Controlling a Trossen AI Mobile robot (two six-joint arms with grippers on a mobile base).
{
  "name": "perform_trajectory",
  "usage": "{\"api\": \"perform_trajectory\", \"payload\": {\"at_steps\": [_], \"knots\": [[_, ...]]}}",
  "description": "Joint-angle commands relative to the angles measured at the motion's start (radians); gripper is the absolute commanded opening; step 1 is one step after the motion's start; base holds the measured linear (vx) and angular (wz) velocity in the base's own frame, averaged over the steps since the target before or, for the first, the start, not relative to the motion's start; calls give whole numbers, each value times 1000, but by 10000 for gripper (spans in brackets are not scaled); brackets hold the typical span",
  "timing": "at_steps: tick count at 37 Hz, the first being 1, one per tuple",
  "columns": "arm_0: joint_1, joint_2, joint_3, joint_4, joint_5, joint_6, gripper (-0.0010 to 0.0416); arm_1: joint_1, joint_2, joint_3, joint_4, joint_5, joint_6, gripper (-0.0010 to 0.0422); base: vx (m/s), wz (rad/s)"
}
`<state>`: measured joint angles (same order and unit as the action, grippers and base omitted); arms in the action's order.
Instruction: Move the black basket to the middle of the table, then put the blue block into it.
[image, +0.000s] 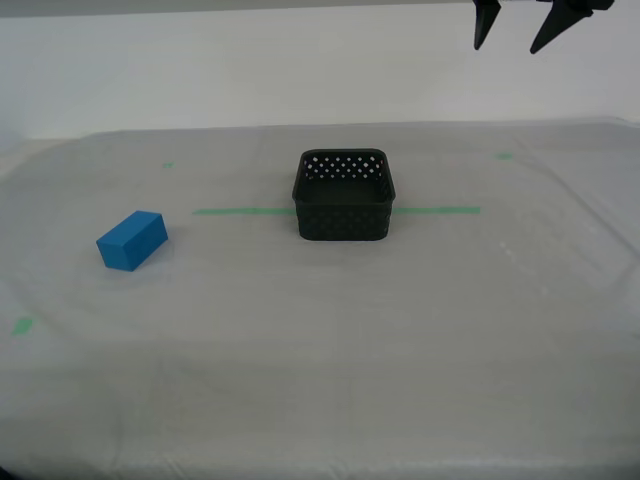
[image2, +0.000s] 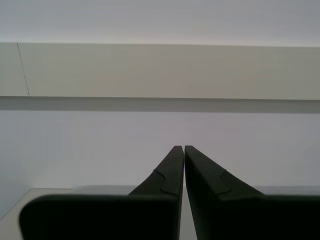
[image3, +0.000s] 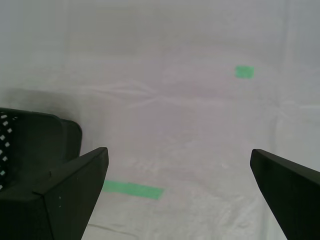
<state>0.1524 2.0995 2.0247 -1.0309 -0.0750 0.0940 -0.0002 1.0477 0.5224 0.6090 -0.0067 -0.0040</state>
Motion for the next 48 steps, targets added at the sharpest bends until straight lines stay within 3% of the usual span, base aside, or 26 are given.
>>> {"api": "perform_trajectory", "payload": {"at_steps": [1,23,48], "knots": [[-11,-21,-52,12,-3,-16,398,0,0,1,6,0,2,0,0,0],[-15,-186,-445,208,-29,-31,398,0,0,1,6,0,1,0,0,0],[-15,-381,-708,332,-29,-35,398,0,0,1,6,0,1,0,0,0]]}}
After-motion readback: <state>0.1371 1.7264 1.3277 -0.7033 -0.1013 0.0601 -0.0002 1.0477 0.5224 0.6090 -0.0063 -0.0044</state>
